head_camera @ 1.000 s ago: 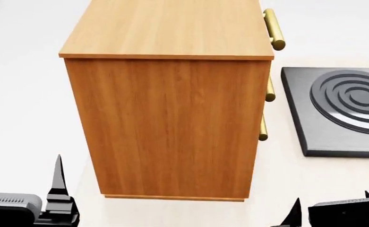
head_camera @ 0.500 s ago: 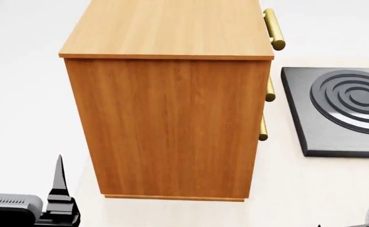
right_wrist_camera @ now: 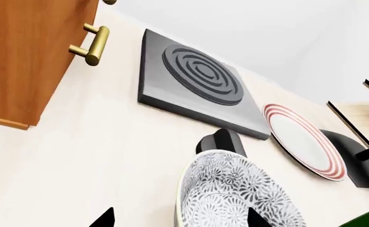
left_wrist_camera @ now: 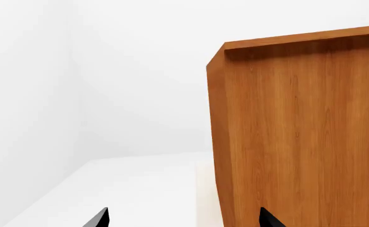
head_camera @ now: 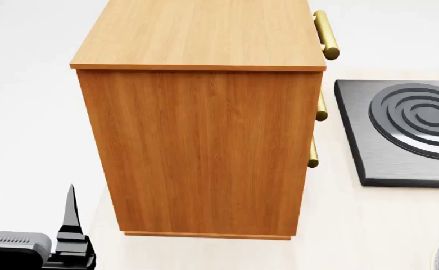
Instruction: Put the bowl on the top of the cabinet.
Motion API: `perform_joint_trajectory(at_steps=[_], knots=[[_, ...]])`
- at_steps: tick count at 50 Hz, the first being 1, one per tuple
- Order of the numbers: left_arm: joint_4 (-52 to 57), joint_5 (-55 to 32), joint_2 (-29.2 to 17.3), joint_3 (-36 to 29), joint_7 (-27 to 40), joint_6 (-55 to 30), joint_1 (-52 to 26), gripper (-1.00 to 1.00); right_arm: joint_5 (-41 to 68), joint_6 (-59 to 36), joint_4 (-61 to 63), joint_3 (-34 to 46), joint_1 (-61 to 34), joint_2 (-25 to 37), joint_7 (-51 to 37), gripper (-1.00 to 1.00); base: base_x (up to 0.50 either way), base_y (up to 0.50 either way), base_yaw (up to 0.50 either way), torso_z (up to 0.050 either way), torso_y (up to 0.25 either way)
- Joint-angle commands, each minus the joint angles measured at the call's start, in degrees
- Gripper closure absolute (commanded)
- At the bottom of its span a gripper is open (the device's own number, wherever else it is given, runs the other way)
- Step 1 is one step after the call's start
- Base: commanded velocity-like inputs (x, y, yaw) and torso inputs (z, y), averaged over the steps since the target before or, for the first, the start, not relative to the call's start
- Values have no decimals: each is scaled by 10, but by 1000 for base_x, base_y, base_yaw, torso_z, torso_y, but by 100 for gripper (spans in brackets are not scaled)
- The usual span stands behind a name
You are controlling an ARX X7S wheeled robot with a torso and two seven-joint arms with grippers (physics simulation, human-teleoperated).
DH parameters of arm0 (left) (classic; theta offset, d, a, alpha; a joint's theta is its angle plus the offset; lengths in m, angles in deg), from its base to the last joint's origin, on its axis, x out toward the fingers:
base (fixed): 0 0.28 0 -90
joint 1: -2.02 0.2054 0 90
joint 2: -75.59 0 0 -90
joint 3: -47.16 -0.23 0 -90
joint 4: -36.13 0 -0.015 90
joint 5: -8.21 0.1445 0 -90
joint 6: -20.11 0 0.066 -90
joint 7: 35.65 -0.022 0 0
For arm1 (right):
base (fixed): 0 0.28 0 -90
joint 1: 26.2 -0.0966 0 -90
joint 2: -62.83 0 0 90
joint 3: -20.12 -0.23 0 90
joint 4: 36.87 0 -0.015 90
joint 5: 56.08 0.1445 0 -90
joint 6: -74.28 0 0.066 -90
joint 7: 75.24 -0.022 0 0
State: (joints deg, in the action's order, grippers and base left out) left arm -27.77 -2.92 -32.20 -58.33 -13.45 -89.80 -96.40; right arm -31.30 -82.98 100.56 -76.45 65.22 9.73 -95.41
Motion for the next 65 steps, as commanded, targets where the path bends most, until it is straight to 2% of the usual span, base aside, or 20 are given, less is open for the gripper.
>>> perform_joint_trajectory(at_steps=[1, 7, 65], knots=[[-2, -1, -2, -2, 2, 1, -1, -100, -9, 25, -24, 5, 13, 4, 3, -100, 0, 0, 0, 0, 0], [-26, 5, 0, -5, 0, 34, 9, -100, -18, 45, -49, 11, 17, 5, 5, -100, 0, 0, 0, 0, 0], [-25, -1, -8, -12, 10, 35, 7, -100, -36, 92, -120, 37, 4, 6, 8, -100, 0, 0, 0, 0, 0]])
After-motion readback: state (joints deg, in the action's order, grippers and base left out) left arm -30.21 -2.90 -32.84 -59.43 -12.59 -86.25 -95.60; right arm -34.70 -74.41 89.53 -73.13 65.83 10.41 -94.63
